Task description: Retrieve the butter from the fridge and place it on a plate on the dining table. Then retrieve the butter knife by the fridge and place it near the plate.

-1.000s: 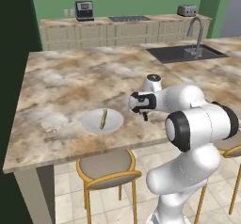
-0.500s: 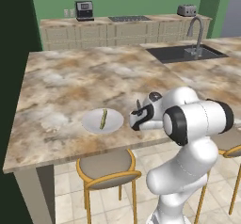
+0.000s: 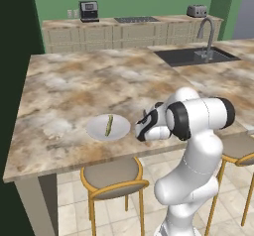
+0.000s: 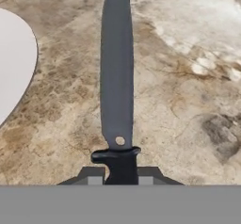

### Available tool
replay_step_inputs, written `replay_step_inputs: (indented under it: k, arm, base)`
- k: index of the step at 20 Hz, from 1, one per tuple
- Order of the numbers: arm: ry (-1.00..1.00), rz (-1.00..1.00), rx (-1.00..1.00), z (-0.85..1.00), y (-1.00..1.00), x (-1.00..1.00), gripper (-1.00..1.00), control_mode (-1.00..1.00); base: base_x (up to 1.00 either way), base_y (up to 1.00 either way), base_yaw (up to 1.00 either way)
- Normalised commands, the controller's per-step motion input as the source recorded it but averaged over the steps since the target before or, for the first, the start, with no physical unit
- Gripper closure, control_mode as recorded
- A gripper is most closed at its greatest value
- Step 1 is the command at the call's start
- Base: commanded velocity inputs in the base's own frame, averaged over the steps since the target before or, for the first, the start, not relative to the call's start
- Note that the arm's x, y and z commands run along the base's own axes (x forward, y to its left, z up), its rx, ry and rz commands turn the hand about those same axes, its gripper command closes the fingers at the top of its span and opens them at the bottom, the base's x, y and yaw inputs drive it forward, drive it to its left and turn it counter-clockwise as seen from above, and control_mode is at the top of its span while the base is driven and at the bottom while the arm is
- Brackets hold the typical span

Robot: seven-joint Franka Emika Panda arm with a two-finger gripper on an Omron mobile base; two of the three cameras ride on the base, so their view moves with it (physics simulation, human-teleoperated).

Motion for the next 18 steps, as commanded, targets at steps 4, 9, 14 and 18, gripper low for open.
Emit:
replay_step_inputs:
  k: [4, 9, 14, 18]
  arm:
    - [0.01, 0.00, 0.00, -0.01, 0.00, 0.31, 1.00, -1.00]
    - [0.02, 0.00, 0.00, -0.07, 0.00, 0.29, -1.00, -1.00]
    - [0.02, 0.00, 0.00, 0.00, 0.00, 0.08, -1.00, -1.00]
    - [0.01, -0.01, 0.00, 0.27, -0.08, -0.07, -1.00, -1.00]
  base:
    - [0.00, 0.00, 0.00]
    - [0.00, 0.00, 0.00]
    - [0.00, 0.00, 0.00]
    - [0.00, 0.00, 0.00]
